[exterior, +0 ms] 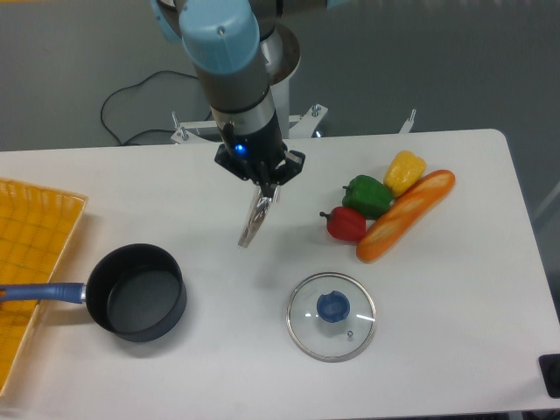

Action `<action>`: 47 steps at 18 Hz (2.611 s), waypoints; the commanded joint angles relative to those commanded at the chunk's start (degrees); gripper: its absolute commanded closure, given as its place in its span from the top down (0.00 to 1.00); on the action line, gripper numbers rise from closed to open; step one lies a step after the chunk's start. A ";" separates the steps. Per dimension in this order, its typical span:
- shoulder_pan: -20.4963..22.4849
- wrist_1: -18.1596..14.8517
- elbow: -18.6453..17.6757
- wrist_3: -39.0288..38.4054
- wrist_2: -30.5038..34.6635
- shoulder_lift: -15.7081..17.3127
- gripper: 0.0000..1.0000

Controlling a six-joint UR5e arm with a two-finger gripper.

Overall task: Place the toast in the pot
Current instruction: 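Lift the held toast slice and move the gripper toward the saucepan, then lower the toast slice into the dark saucepan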

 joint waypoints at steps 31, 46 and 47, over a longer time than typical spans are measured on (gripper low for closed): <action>-18.98 3.78 8.53 -25.48 15.91 -10.81 0.00; -23.73 4.13 12.92 -31.81 18.02 -16.51 0.00; -23.82 4.13 13.18 -31.99 18.10 -17.13 0.00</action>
